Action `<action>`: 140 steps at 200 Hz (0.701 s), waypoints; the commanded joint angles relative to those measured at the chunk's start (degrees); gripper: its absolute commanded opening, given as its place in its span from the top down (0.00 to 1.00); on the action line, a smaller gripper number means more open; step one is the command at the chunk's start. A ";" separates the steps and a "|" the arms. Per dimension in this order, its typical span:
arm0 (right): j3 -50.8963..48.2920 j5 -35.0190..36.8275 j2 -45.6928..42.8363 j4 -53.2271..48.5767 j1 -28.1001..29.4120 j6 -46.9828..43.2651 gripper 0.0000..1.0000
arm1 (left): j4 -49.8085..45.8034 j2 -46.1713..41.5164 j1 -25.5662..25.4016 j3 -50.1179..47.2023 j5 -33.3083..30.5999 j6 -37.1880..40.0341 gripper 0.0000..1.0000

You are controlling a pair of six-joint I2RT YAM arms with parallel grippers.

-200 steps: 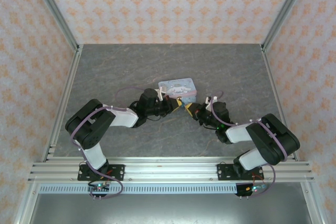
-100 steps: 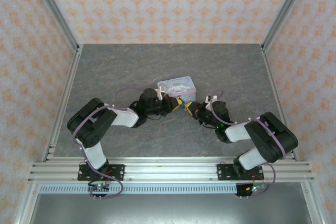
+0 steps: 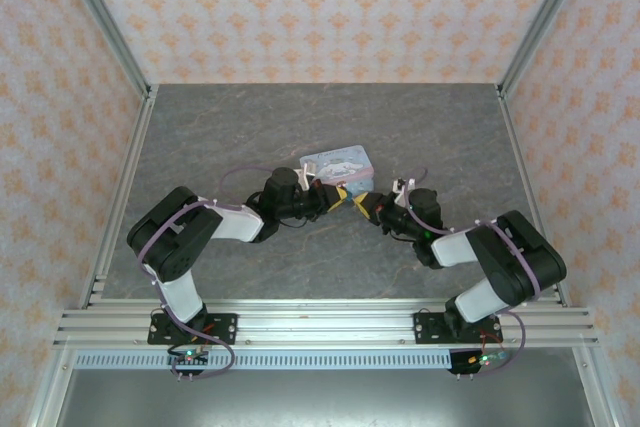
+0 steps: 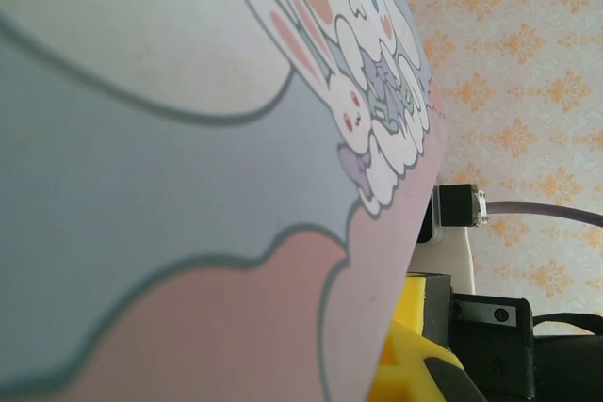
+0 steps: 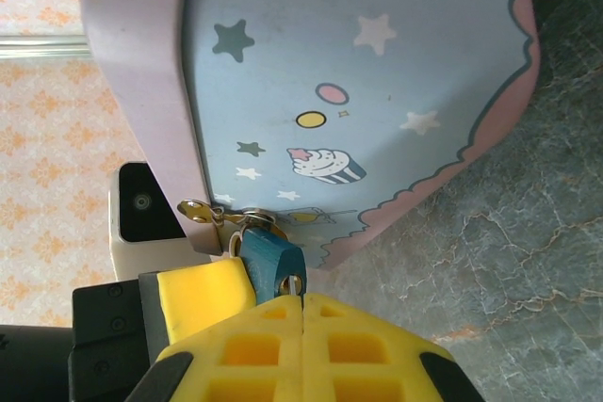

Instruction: Unlock a padlock with a key

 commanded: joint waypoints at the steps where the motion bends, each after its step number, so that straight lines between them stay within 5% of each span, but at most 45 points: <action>1: 1.98 -2.49 0.87 2.69 -0.58 -1.98 1.00 | 3.94 -1.15 0.33 1.10 4.05 -1.20 1.00; 140: 1.62 -4.55 -0.53 0.73 -1.17 -2.85 1.00 | 3.45 -2.33 3.76 0.29 6.91 -1.70 1.00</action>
